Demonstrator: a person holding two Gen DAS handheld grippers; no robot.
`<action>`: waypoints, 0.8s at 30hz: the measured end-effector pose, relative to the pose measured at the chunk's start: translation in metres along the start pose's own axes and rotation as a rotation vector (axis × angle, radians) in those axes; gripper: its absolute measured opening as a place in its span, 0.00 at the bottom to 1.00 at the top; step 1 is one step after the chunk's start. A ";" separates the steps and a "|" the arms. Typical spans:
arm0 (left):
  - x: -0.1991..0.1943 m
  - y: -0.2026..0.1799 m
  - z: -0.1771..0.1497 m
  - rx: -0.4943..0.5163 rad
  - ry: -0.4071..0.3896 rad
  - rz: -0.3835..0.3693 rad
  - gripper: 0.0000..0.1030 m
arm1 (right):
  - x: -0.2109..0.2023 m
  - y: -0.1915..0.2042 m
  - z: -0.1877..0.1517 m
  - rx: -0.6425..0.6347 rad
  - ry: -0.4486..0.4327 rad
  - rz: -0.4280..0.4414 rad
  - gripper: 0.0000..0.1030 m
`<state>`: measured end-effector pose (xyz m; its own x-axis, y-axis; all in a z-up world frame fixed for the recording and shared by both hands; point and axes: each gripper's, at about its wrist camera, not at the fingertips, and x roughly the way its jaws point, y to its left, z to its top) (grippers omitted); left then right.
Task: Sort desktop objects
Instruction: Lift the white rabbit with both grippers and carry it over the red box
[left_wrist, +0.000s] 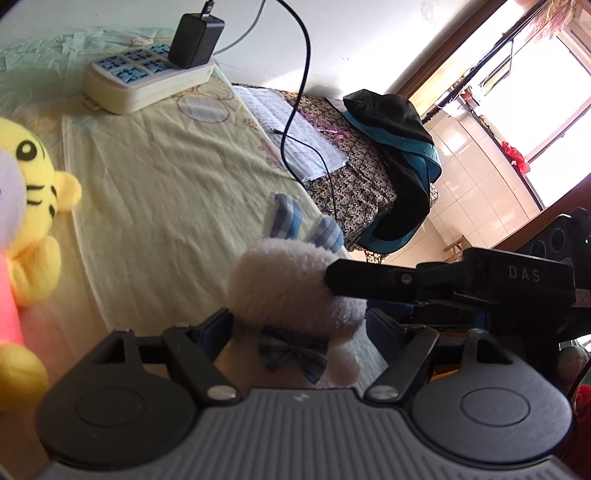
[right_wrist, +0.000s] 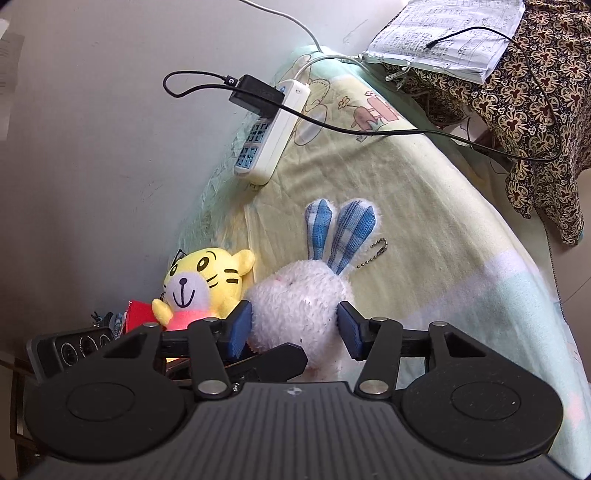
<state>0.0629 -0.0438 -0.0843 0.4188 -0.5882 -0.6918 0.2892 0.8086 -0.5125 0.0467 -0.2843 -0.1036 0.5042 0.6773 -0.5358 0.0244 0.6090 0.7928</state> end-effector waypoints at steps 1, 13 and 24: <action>-0.007 0.000 -0.002 -0.005 -0.013 -0.001 0.77 | -0.001 0.004 -0.003 -0.006 -0.001 0.005 0.52; -0.099 -0.010 -0.028 -0.007 -0.204 0.059 0.77 | 0.001 0.062 -0.028 -0.123 0.020 0.109 0.52; -0.222 0.018 -0.046 -0.007 -0.397 0.103 0.77 | 0.031 0.166 -0.061 -0.240 0.014 0.237 0.52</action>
<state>-0.0644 0.1002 0.0365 0.7452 -0.4520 -0.4903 0.2233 0.8619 -0.4553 0.0139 -0.1372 -0.0065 0.4597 0.8161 -0.3502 -0.2970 0.5129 0.8054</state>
